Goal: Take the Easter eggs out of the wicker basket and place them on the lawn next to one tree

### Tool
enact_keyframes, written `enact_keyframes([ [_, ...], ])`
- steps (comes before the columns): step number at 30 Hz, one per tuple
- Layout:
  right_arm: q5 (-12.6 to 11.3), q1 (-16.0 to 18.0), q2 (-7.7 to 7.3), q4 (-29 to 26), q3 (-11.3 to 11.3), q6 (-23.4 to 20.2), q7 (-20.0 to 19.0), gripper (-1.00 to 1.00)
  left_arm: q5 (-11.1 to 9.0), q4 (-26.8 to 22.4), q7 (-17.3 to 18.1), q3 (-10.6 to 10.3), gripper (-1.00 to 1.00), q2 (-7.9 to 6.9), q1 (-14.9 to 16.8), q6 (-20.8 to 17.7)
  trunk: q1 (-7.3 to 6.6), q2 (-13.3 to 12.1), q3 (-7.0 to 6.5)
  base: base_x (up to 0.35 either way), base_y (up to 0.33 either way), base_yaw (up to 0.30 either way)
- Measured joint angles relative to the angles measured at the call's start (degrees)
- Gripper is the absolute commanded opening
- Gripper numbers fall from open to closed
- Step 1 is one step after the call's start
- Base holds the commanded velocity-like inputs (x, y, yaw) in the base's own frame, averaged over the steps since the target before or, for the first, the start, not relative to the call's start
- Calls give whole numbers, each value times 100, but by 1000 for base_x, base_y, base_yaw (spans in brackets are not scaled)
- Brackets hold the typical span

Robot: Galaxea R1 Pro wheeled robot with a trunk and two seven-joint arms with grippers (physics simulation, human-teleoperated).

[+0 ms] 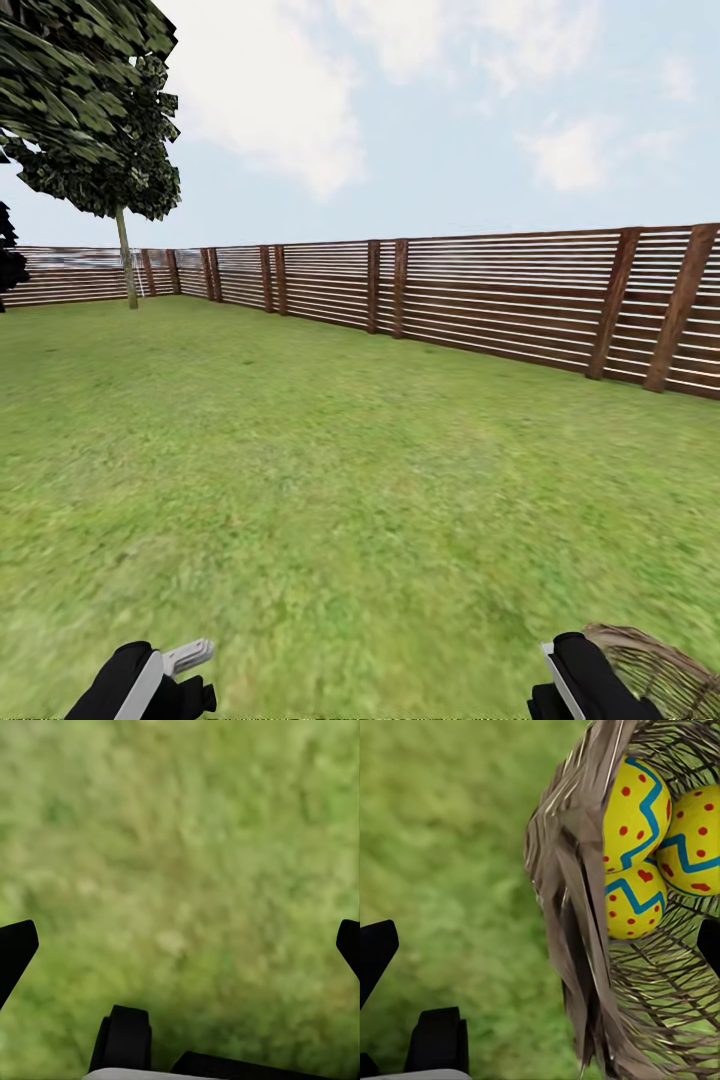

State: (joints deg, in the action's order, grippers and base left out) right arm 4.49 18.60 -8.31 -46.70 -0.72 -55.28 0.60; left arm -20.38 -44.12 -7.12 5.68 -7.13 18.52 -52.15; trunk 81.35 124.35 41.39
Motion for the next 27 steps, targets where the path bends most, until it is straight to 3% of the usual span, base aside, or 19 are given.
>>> enact_keyframes([
  [6,1,-2,5,0,0,0,0,100,0,4,0,0,100,0,0,0,132,241,108,0,0,0],
  [27,5,0,-3,0,0,0,0,100,-1,-2,0,-9,100,79,0,7,133,242,108,44,-52,0],
])
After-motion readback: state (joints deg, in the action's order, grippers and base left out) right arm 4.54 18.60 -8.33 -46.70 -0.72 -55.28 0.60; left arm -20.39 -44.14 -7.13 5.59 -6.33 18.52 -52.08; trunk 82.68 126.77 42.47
